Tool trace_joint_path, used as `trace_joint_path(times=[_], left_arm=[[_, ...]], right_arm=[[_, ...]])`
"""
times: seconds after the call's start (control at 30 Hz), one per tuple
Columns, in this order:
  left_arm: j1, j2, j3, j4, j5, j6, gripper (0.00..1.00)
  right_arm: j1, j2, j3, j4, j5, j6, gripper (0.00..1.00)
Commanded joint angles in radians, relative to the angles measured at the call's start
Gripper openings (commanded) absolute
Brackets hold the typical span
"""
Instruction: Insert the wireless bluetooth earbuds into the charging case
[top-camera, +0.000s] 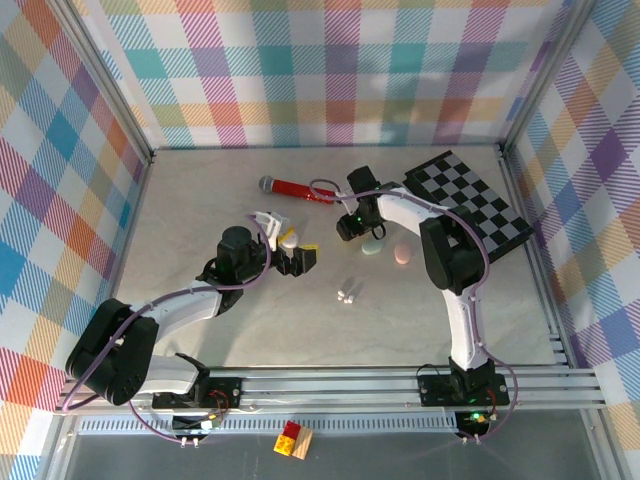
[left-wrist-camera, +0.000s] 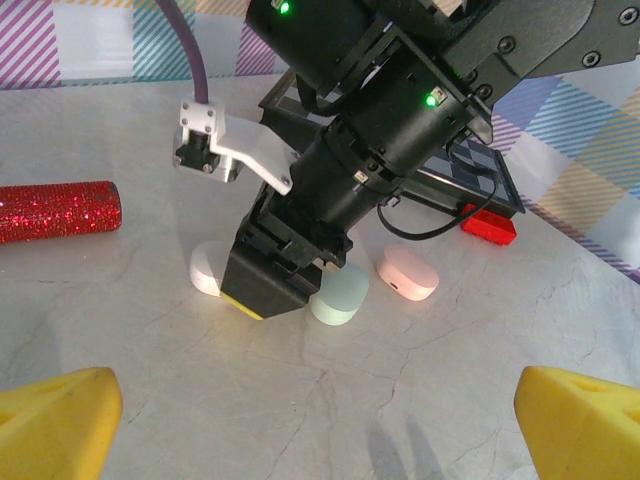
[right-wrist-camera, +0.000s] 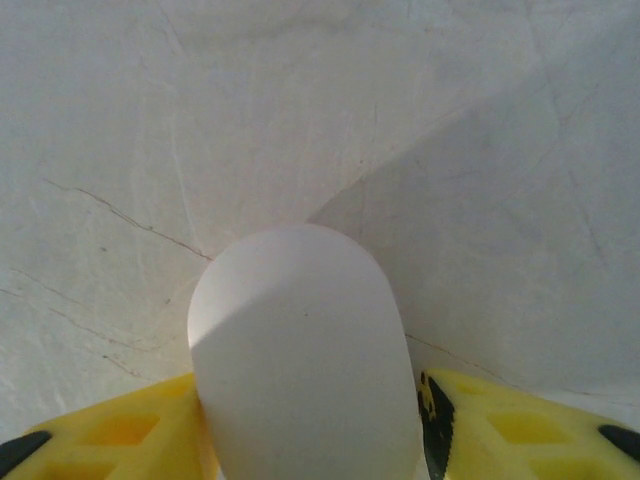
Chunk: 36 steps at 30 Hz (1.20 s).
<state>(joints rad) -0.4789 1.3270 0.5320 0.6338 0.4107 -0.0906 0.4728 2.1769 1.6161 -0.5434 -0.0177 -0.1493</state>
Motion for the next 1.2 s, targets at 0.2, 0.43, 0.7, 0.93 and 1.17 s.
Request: trace_joint_path(times=[0.2, 0.43, 0.7, 0.93, 1.17], left_arm=[[0.008, 0.005, 0.019, 0.006, 0.027, 0.003, 1.00], [0.008, -0.021, 0.013, -0.005, 0.017, 0.042, 1.00], [0.000, -0.070, 0.047, -0.118, 0.098, 0.186, 1.00], [-0.055, -0.098, 0.110, -0.246, 0.227, 0.307, 1.00], [-0.101, -0.073, 0.185, -0.321, 0.374, 0.350, 0.92]], right_arm=[[0.009, -0.009, 0.019, -0.015, -0.024, -0.009, 0.40], [0.012, -0.127, -0.087, 0.053, -0.051, 0.005, 0.36], [0.013, -0.479, -0.407, 0.214, -0.213, -0.055, 0.34], [0.016, -0.786, -0.517, 0.061, -0.349, -0.118, 0.32], [0.037, -1.012, -0.544, -0.080, -0.483, -0.200, 0.32]])
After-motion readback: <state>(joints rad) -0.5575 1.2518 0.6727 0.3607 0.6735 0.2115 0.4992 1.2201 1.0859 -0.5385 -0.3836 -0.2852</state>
